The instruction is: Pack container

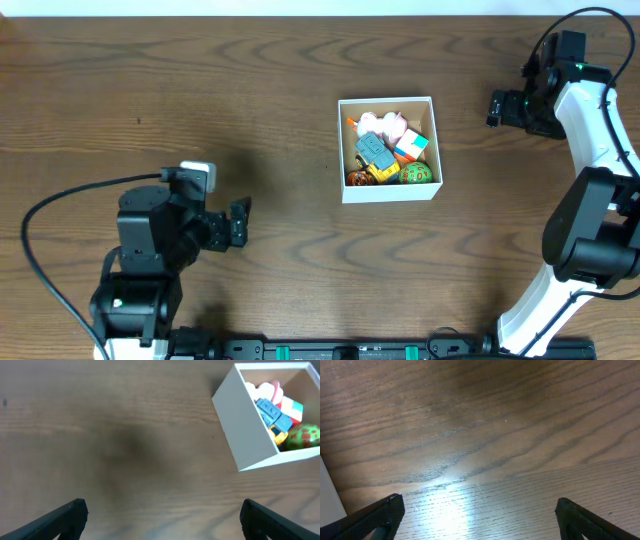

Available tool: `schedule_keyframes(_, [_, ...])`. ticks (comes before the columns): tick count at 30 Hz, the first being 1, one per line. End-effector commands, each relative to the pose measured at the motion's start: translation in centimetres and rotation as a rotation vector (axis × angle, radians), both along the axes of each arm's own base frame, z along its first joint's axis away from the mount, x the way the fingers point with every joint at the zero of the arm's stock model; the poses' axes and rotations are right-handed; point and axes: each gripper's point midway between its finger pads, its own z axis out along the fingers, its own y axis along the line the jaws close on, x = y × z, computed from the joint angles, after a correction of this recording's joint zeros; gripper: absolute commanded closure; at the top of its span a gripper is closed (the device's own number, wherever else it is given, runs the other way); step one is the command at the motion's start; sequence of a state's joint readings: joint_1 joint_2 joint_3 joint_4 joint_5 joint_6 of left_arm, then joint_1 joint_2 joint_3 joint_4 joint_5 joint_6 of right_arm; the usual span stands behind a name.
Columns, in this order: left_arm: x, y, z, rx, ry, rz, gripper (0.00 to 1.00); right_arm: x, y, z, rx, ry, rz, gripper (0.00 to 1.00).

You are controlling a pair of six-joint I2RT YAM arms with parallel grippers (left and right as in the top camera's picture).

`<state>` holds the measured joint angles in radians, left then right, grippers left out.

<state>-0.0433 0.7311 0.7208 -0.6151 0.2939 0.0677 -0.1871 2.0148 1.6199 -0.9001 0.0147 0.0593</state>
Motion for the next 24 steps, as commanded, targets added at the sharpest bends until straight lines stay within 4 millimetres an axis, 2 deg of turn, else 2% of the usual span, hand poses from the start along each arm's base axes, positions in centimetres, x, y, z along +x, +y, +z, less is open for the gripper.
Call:
schedule_keyframes(1, [0.5, -0.8, -0.4, 0.058, -0.065, -0.109, 0.02, -0.2, -0.3, -0.1, 0.002, 0.005, 0.0, 0.01])
schedule_keyframes(8, [2.0, -1.5, 1.0, 0.038, -0.361, -0.134, 0.02, -0.2, -0.3, -0.1, 0.002, 0.005, 0.0, 0.01])
schedule_keyframes(14, [0.8, -1.5, 1.4, 0.043, -0.594, -0.129, 0.02, -0.2, -0.3, -0.1, 0.002, 0.005, 0.0, 0.01])
schedule_keyframes(20, [-0.2, -1.5, 4.0, 0.049, -0.824, -0.121, 0.02, -0.2, -0.3, -0.1, 0.002, 0.005, 0.0, 0.01])
schedule_keyframes(24, [-0.8, -1.2, 5.5, 0.055, -0.897, -0.11, 0.02, -0.2, -0.3, -0.1, 0.002, 0.005, 0.0, 0.01])
